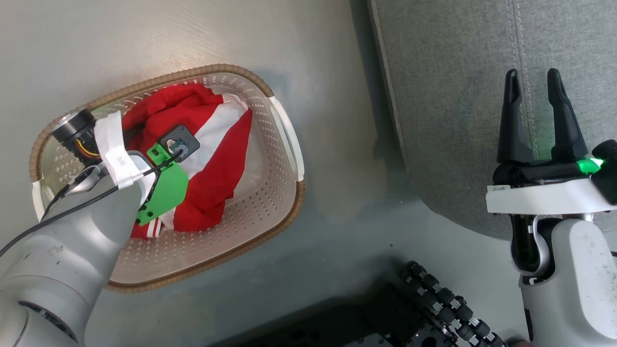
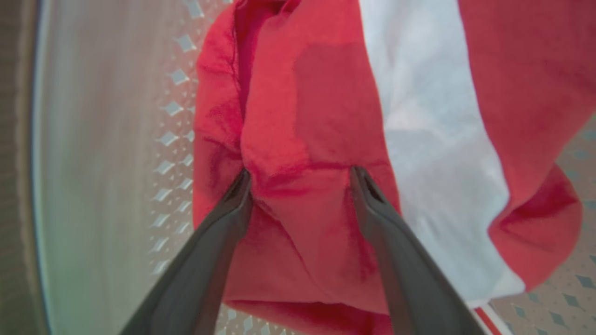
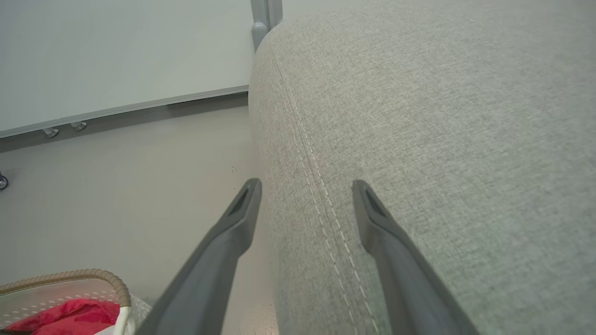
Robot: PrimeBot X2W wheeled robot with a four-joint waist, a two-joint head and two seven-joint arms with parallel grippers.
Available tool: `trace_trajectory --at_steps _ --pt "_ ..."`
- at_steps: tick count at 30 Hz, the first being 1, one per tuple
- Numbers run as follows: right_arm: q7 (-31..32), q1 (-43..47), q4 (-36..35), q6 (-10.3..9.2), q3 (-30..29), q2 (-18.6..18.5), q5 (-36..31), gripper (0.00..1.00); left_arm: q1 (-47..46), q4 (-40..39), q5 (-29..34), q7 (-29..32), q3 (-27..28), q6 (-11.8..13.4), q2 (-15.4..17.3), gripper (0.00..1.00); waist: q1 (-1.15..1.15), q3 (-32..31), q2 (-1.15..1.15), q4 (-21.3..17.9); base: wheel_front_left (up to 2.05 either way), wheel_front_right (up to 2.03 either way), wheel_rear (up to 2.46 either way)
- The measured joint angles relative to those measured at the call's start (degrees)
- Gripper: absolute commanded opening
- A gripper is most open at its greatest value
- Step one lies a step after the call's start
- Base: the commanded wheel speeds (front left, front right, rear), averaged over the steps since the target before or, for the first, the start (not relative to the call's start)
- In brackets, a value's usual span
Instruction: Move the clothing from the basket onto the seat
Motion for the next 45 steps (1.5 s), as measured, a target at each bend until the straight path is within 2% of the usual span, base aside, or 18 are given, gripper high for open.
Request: trace_trajectory --at_steps 3,4,5,6,15,22,26,30,35,45 --pt "0.00 -0.16 0.37 0.00 -0.33 0.00 0.00 1.00 -0.01 0.11 -0.82 -0.78 -0.24 -0.01 -0.75 1.00 0.00 0.29 0.00 0.20 0.00 0.00 0.00" --pt "-0.01 -0.19 0.48 0.00 -0.44 0.00 0.01 1.00 -0.01 0.10 -1.19 -0.99 -0.35 -0.02 -1.18 0.49 0.00 0.29 0.00 0.32 0.00 0.00 0.00" --pt "0.00 -0.22 0.62 0.00 -0.48 0.00 0.01 1.00 -0.01 0.08 -1.16 -1.45 -0.60 -0.07 -1.35 0.14 0.00 0.28 0.00 0.42 0.00 0.00 0.00" --pt "-0.01 -0.23 0.77 0.00 -0.56 0.00 0.00 1.00 -0.01 0.08 -1.16 -1.89 -0.81 -0.07 -1.49 0.00 0.00 0.24 0.00 0.57 0.00 0.00 0.00" --pt "0.00 -0.06 1.92 0.00 -0.98 0.02 -0.97 1.00 1.33 -0.10 -3.34 -7.61 -0.53 -0.12 -3.48 0.00 0.00 -2.32 0.00 1.91 0.00 0.00 0.00" --pt "0.00 1.53 2.27 0.00 -1.72 0.08 -3.64 1.00 6.27 -1.40 -8.40 -13.33 2.93 0.22 -6.28 0.00 0.00 -7.21 0.00 3.59 0.00 0.00 0.00" --pt "0.00 3.30 2.59 0.00 -2.19 0.08 -5.21 1.00 9.95 -4.10 -11.58 -14.61 5.94 1.80 -7.13 0.00 0.00 -11.12 0.00 4.79 0.00 0.00 0.00" --pt "0.00 5.72 3.11 0.01 -2.05 0.11 -6.67 1.00 14.94 -11.73 -13.93 -14.80 9.83 3.48 -7.06 0.00 0.00 -15.60 0.00 6.13 0.00 0.00 0.00" --pt "0.00 8.88 3.71 0.01 -1.22 0.09 -7.78 1.00 23.27 -23.21 -14.84 -14.88 14.12 4.99 -5.04 0.00 0.00 -21.82 0.00 7.89 0.00 0.00 0.00" --pt "0.00 14.54 5.11 0.00 1.52 0.08 -8.55 1.00 34.42 -35.99 -13.85 -14.88 21.52 6.33 -3.92 0.00 -0.01 -34.01 0.00 10.98 0.00 0.00 0.00"
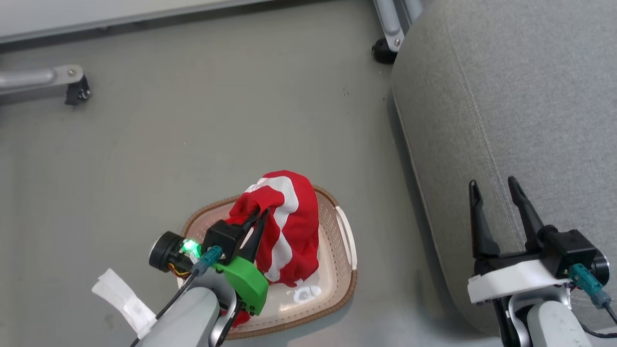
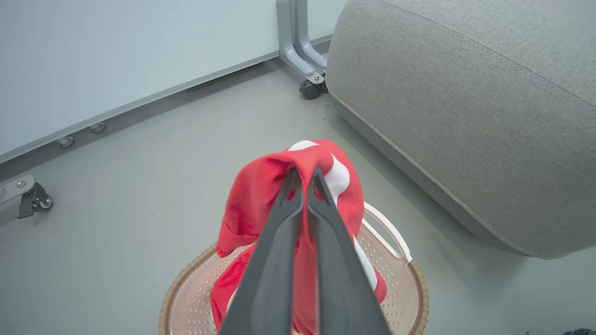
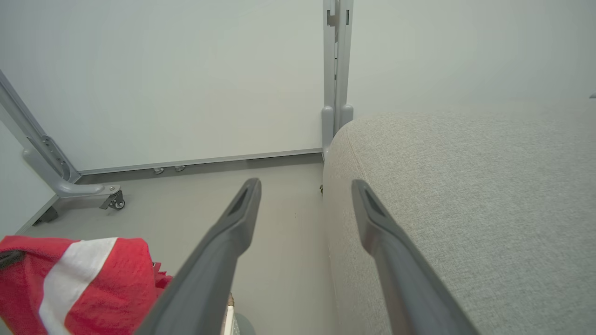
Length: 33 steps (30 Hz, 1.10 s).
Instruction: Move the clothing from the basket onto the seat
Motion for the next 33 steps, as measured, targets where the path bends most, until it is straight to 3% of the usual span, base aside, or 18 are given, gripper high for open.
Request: trace_trajectory --at_steps 10,18,33 --pt "0.00 5.24 0.85 0.00 2.30 0.00 -1.34 1.00 7.76 -10.34 -0.52 0.00 7.83 0.07 -1.08 0.00 0.00 -10.95 0.00 1.98 0.00 0.00 0.00" --pt "0.00 5.74 -0.13 0.01 5.37 0.00 -1.34 1.00 10.27 -15.06 -0.79 -0.09 12.32 -1.12 -2.15 0.00 0.00 -15.49 0.00 3.08 0.00 0.00 0.00" --pt "-0.01 1.89 2.20 0.00 23.76 -0.02 2.76 1.00 4.25 -18.48 0.00 1.65 8.95 -3.15 -6.33 0.00 0.00 -15.92 0.00 3.55 0.00 0.00 0.00"
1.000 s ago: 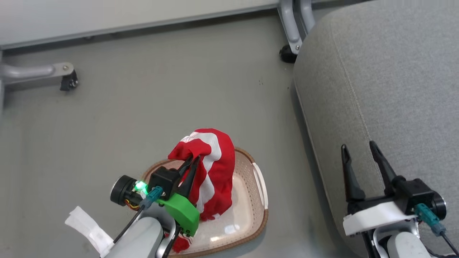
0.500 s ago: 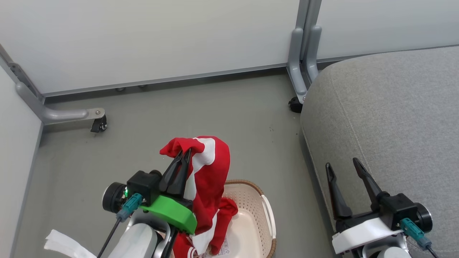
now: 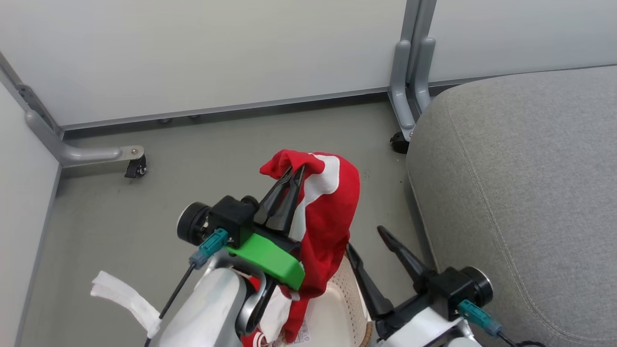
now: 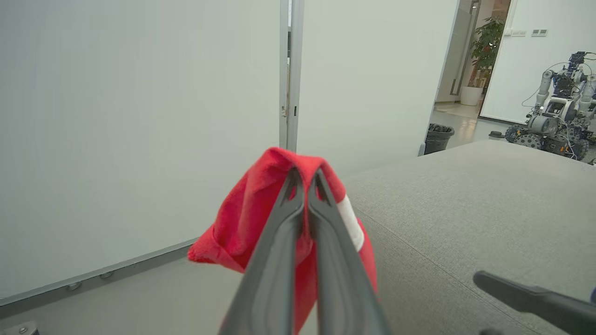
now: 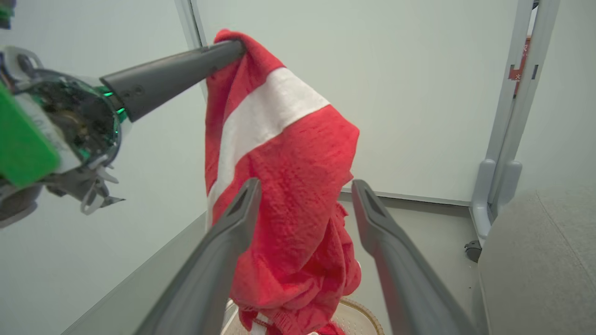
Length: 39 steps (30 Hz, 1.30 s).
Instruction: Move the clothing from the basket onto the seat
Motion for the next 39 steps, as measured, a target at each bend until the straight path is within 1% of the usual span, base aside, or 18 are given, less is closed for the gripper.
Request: trace_trajectory --at_steps 4,9,14,18,19,21,27,39 --pt "0.01 -3.07 1.49 0.00 3.63 0.04 1.29 1.00 -2.11 -1.72 -0.68 1.24 -1.98 0.00 -0.68 0.00 0.00 0.33 0.00 -0.41 0.00 0.00 0.00" --pt "0.00 -6.04 4.31 0.00 4.89 0.00 2.15 1.00 -3.89 -3.85 -1.77 2.85 -5.10 0.01 -1.42 0.00 0.00 0.72 0.00 -0.59 0.00 0.00 0.00" --pt "0.01 -8.22 7.12 0.00 4.86 0.01 2.54 1.00 -5.25 -5.99 -2.81 4.27 -9.04 0.55 -1.59 0.00 0.00 1.04 0.00 -0.24 0.00 0.00 0.00" --pt "0.00 -8.57 8.22 0.00 4.14 0.00 2.45 1.00 -5.92 -6.99 -3.39 5.23 -11.54 1.58 -1.64 0.00 0.00 1.33 0.00 0.04 0.00 0.00 0.00" --pt "0.00 -8.64 8.58 0.00 4.19 -0.01 2.42 0.80 -6.08 -7.06 -3.39 5.25 -11.84 1.80 -1.64 0.00 0.00 1.42 0.00 0.06 0.00 0.00 0.00" --pt "0.00 -8.71 8.87 0.00 4.28 0.00 1.98 0.00 -6.36 -6.98 -3.41 5.58 -12.58 2.14 -1.65 0.00 0.00 1.66 0.00 0.07 0.00 0.00 0.00" --pt "0.01 -8.93 8.92 0.00 4.30 0.00 1.71 0.00 -6.47 -5.31 -3.36 5.59 -12.98 2.71 -1.56 0.00 0.00 2.08 0.00 -0.15 0.00 0.00 0.00" --pt "0.01 -8.62 8.46 0.00 3.31 0.00 1.51 0.00 -6.49 -2.83 -3.48 4.66 -13.30 2.71 -1.27 0.00 0.00 2.17 0.00 -0.34 0.00 0.00 0.00"
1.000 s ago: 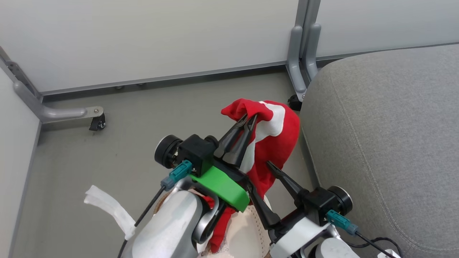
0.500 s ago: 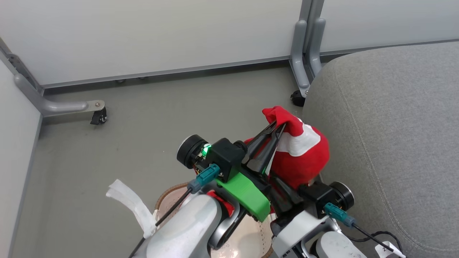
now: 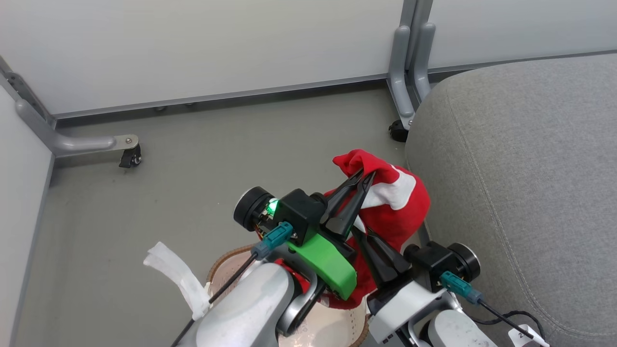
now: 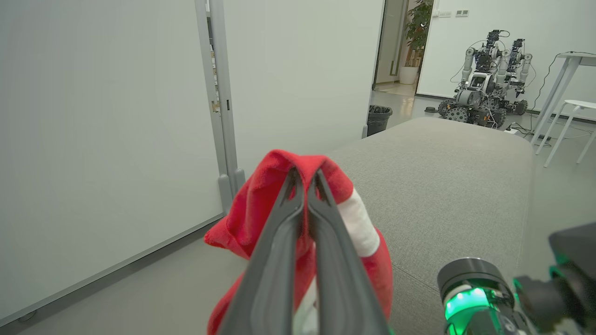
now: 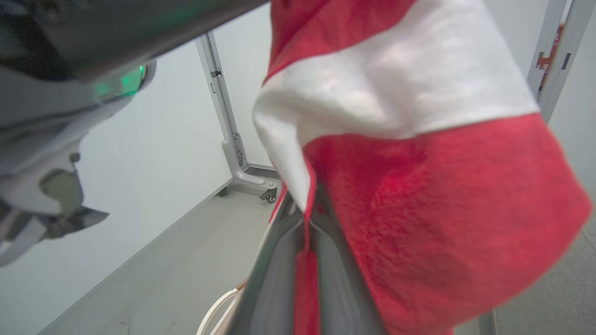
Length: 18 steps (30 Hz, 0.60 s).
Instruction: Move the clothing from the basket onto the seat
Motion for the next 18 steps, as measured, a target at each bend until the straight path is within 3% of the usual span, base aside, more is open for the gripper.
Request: trace_trajectory --at_steps 12,13,14,15,18 --pt "0.00 0.00 -0.26 0.00 -0.44 0.00 -0.10 0.00 -0.58 0.80 -0.26 -0.45 0.02 0.59 0.35 0.00 0.00 0.14 0.00 -0.11 0.00 0.00 0.00" --pt "0.00 0.00 -0.26 0.00 -0.46 0.00 -0.10 0.00 -0.58 0.86 -0.32 -0.52 0.04 0.77 0.38 0.05 0.00 0.11 0.00 -0.13 0.00 0.00 0.00" --pt "0.00 0.00 -0.27 0.00 -0.49 0.00 -0.10 0.00 -0.59 0.87 -0.32 -0.54 0.03 0.82 0.38 0.68 0.00 0.10 0.00 -0.14 0.00 0.00 0.00" --pt "0.00 0.00 -0.30 0.00 -0.54 0.00 -0.13 0.00 -0.62 0.88 -0.32 -0.69 -0.02 0.83 0.42 1.00 0.00 0.11 0.00 -0.15 0.00 0.00 0.00" --pt "0.00 0.04 -0.31 0.00 -0.82 0.00 -0.24 0.00 -0.68 0.89 -0.32 -0.94 -0.05 0.94 0.45 1.00 0.00 0.08 0.00 -0.12 0.00 0.00 0.00"
